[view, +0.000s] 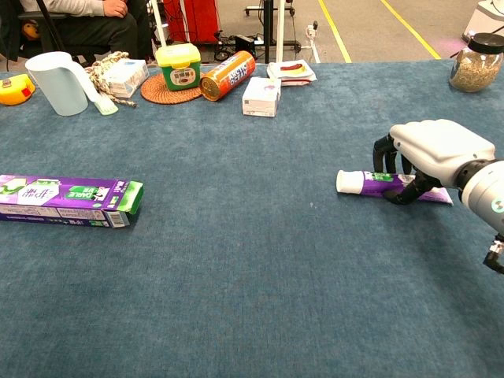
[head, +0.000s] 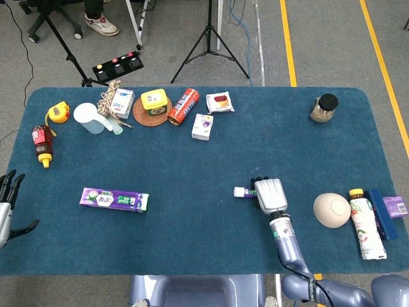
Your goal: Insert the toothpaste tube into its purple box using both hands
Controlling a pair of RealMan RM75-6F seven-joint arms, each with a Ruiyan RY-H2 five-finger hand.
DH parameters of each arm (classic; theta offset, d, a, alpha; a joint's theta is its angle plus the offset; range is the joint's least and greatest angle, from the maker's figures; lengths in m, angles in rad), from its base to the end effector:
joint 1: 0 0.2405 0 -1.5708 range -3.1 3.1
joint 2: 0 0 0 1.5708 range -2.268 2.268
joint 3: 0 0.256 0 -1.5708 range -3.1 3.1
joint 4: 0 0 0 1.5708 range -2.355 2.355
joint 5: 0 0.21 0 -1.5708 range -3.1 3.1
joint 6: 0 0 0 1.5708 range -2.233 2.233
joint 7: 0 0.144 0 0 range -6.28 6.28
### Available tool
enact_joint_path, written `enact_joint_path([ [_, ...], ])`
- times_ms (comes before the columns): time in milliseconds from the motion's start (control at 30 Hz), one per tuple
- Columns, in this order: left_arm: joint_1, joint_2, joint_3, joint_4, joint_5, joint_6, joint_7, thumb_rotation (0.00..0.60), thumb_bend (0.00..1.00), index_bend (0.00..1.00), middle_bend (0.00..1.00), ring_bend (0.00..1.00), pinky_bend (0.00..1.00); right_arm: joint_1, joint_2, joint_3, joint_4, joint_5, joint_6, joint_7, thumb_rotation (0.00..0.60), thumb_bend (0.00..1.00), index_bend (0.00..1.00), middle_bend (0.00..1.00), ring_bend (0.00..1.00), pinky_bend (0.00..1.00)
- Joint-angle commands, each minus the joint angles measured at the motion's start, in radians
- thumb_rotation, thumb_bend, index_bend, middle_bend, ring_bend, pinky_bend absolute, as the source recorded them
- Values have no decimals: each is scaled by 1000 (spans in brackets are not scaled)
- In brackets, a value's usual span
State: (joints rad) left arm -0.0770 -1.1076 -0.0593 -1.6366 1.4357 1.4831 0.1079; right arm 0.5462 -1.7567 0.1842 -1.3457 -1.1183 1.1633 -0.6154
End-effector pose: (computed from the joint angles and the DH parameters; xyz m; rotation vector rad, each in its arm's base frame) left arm -0.3161 0.1800 0.1650 -1.3540 -0.8599 -0.8032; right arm -0.1931 -0.3072 -0.0459 1.6671 -0.8388 0.7584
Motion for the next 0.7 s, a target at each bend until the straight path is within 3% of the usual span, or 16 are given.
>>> enact_joint_path([
  [33, 0, 0, -1, 0, -2, 0, 0, 600, 61, 0, 0, 0, 76, 4, 9, -8, -5, -36, 13, 18, 600, 485, 521, 534, 516, 659],
  [500, -45, 22, 0, -19, 37, -53, 3, 600, 61, 0, 0, 0, 76, 1, 117, -55, -153, -166, 52, 0, 600, 485, 521, 534, 517, 660],
  [700, -169, 83, 13, -56, 141, -205, 93, 600, 64, 0, 0, 0, 76, 14, 158, -62, -260, -181, 52, -98, 600, 486, 522, 534, 518, 660],
])
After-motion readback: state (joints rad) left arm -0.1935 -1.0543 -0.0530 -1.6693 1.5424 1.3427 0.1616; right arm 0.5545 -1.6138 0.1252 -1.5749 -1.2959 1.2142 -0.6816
